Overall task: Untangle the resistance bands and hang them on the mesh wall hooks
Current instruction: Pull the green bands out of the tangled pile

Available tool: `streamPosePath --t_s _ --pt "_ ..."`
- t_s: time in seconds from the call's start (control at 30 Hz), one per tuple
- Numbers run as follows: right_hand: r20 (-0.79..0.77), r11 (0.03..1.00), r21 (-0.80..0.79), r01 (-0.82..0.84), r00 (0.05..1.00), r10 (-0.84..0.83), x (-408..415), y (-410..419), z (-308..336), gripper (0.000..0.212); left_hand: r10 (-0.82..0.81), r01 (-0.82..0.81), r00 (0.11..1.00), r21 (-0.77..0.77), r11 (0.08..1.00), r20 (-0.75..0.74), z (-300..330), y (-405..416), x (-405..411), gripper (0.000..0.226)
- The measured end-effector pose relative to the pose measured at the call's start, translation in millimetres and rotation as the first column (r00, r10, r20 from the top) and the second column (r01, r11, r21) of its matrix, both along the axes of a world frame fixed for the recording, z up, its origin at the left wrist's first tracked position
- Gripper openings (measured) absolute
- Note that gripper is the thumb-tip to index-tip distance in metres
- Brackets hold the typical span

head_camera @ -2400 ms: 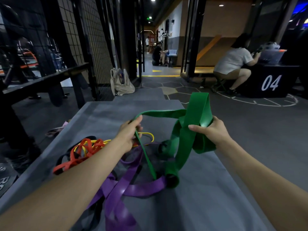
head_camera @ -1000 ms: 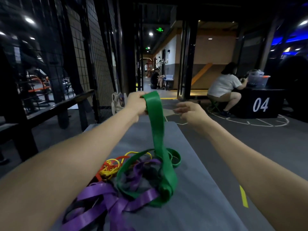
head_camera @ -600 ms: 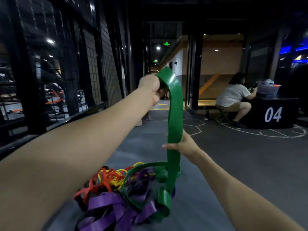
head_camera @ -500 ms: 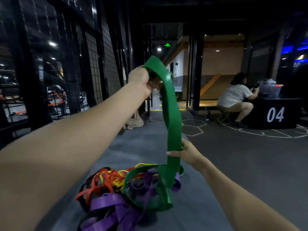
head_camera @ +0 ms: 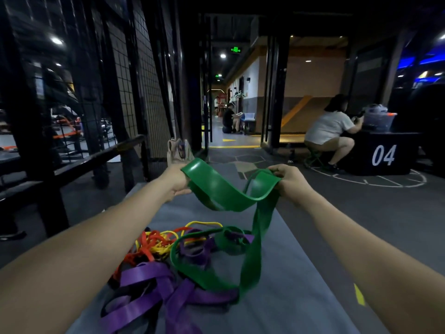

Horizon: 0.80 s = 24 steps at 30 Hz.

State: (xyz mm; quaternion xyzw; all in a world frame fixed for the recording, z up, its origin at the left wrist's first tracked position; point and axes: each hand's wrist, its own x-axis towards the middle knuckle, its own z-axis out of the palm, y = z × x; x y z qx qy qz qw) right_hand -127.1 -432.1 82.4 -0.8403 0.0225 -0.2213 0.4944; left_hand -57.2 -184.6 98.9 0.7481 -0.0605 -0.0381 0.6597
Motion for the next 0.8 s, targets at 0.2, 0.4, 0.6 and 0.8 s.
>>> streamPosePath --t_s 0.2,0.4,0.6,0.8 --pt "-0.166 0.975 -0.121 0.188 0.964 -0.206 0.4 -19.7 -12.7 0.025 0.026 -0.014 0.994 0.106 0.994 -0.107 -31.4 -0.5 10.5 0.03" --pt "-0.38 0.952 -0.124 0.281 0.873 -0.307 -7.5 -25.6 -21.4 0.029 0.048 -0.007 0.983 0.222 0.975 -0.178 -58.0 4.6 8.9 0.032" --pt "-0.492 0.956 -0.084 0.281 0.823 -0.285 -5.2 -20.1 -28.7 0.034 -0.057 0.096 0.971 0.155 0.983 -0.234 -67.2 -6.0 8.5 0.051" --pt "-0.517 0.931 0.026 0.364 0.802 -0.299 -6.5 -31.2 -31.0 0.034 -0.136 0.157 0.962 0.075 0.985 -0.237 -78.2 -19.2 9.0 0.037"
